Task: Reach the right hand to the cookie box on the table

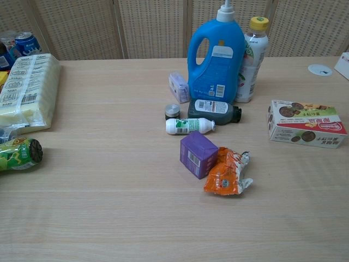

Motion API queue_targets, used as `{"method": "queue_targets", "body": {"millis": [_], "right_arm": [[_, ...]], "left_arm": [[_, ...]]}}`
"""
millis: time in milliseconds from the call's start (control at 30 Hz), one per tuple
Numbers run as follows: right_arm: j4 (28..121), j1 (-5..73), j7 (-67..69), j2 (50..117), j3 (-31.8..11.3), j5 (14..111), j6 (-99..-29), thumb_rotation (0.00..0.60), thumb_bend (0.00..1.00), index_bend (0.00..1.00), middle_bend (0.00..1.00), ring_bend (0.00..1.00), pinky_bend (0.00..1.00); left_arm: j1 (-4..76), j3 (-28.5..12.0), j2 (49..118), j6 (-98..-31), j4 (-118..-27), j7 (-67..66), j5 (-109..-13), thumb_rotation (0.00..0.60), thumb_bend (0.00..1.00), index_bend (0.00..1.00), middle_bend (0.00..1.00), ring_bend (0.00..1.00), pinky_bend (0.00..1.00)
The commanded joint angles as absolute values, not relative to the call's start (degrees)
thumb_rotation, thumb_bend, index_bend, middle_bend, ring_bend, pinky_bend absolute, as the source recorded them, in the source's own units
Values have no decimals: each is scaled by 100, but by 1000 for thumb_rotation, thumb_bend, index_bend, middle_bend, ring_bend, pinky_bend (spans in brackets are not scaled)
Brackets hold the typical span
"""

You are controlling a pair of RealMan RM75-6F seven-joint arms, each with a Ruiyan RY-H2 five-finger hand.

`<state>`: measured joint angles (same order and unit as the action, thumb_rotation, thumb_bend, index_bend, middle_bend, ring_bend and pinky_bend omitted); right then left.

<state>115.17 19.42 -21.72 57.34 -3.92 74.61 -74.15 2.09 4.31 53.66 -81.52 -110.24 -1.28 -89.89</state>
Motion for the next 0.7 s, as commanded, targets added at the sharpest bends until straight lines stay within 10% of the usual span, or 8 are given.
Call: {"method": "queue_targets", "body": {"millis": [33,700], "right_arm": [[11494,1941,-2160,5755,-398,7450,-7393,220,200,0,0,0,0],[9555,3251,-2457,6981,-829,6458,-5557,319,115,0,0,0,0]], "left_arm": [[239,417,5380,-8107,-11038,-149,-8963,600,374,0,0,0,0],[345,373,5414,-8017,-11026,-182,-8961,600,376,0,0,0,0]]}}
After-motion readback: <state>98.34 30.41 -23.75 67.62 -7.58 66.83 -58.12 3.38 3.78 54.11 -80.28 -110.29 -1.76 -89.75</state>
